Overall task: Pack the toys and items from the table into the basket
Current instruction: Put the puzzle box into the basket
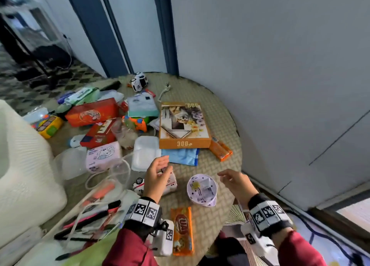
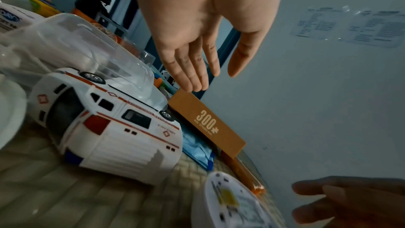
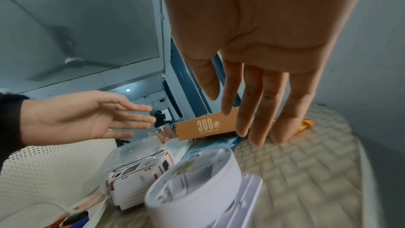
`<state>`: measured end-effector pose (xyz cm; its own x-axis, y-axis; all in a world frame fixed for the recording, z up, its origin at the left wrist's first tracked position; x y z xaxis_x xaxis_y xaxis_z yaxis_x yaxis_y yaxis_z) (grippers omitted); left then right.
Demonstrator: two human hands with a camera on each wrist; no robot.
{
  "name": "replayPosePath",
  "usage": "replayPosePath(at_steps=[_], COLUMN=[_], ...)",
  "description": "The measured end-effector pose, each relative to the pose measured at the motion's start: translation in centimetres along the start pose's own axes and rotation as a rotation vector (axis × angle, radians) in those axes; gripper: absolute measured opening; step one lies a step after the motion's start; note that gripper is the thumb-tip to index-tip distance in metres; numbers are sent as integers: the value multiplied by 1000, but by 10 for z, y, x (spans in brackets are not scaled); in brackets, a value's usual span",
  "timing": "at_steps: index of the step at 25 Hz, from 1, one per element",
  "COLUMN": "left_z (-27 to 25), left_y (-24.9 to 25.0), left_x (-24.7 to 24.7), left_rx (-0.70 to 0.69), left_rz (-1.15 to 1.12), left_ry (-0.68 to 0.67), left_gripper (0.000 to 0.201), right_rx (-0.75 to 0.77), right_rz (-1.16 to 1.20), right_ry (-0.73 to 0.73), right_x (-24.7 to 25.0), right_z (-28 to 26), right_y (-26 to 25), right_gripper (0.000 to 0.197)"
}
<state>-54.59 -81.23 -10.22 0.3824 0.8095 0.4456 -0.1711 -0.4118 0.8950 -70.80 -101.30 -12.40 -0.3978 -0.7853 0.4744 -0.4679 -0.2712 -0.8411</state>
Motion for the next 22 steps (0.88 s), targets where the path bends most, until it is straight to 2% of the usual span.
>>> replayPosePath(at_steps=[6, 11, 15, 19, 22], left_z=[60, 97, 125, 143, 155], left_y=[9, 12, 5, 0, -6], left_x=[-23, -35, -42, -45, -44], left_rx=[78, 203, 345, 402, 461], left_rz=[-50, -9, 16, 19, 63], left_ry=[241, 341, 319, 286, 263], left_gripper=[24, 39, 46, 47, 51], right_rx=[100, 61, -31, -101, -124], right_rz=[-57, -17, -14, 33, 46], right_ry=[-104, -118, -148, -176, -206], right_x=[23, 32, 24, 10, -2], right_z=[89, 146, 193, 221, 238], right_y=[-21, -31, -31, -36, -39], right_gripper=[23, 29, 39, 41, 50])
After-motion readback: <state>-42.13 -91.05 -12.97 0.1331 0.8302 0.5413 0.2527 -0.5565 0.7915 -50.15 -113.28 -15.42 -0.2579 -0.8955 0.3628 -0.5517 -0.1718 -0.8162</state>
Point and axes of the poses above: each hand's wrist, its own z-axis towards the middle knuckle, its own x-axis out of the back of the hand, y = z × x, the point moved 2 cm from there along z, towards the middle knuckle, and after that the axes turned 10 degrees about z, right-handed, at the moved point
